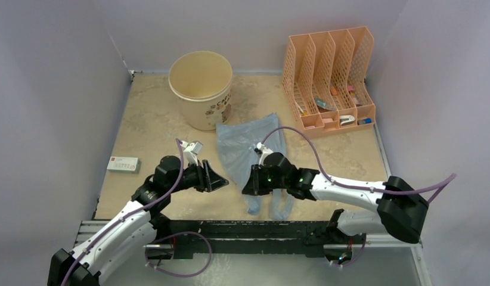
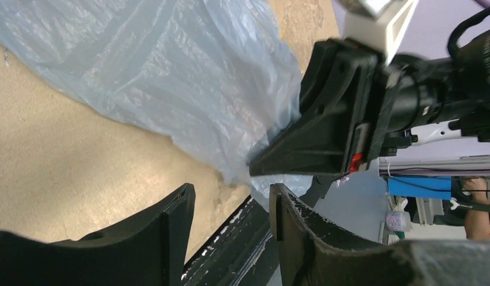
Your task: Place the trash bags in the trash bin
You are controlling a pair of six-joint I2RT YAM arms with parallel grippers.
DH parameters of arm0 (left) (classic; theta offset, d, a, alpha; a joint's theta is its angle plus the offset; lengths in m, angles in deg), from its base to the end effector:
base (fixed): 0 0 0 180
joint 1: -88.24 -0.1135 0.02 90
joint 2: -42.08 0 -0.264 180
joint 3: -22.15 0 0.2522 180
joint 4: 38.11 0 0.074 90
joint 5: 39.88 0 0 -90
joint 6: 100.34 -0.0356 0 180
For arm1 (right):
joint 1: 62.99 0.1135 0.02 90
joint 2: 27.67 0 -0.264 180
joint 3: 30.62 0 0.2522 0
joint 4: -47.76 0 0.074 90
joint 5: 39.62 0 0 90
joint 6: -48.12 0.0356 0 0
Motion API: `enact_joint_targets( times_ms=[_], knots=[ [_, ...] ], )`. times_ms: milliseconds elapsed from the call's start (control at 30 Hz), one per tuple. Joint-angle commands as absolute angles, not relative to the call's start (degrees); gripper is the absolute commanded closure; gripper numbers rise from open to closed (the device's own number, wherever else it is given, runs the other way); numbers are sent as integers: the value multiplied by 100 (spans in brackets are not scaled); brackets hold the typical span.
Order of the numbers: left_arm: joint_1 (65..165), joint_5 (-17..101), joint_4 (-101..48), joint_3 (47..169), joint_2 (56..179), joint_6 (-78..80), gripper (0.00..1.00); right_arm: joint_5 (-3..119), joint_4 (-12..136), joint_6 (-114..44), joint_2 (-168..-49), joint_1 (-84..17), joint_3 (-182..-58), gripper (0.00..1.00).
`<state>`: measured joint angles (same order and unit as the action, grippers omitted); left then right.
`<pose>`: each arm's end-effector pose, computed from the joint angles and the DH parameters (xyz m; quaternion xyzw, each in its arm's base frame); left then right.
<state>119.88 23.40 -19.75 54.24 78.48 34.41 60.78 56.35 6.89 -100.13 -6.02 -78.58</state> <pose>0.1249 -0.0958 0.2104 0.0348 0.8191 -0.4846 0.3050 0.1370 0.2225 0.2011 -0.1057 0.8702 0.4264 0.2229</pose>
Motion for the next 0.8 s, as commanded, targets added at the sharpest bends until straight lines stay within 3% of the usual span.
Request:
enact_joint_targets(
  times_ms=[0, 100, 167, 300, 433, 767],
  knots=[
    [12005, 2475, -1718, 5763, 7552, 3310, 50, 5216, 5120, 1050, -9660, -688, -8473, 91],
    [12005, 2436, -1696, 5810, 7330, 3263, 46, 5397, 4653, 1535, -9396, -1162, -8569, 100],
    [12006, 2283, -1823, 5826, 7228, 3212, 45, 5548, 4134, 2249, -9260, -1432, -8442, 100],
    [12006, 1865, -2180, 5881, 7198, 3058, 25, 5417, 3514, 3049, -9297, -1552, -8422, 100],
    [12023, 1650, -2860, 5861, 7262, 3034, 18, 5529, 3510, 3469, -9662, -1587, -8724, 100],
    [12861, 2403, -3607, 5993, 8046, 2557, 16, 5483, 3498, 3715, -9943, -1588, -9031, 100]
  ],
)
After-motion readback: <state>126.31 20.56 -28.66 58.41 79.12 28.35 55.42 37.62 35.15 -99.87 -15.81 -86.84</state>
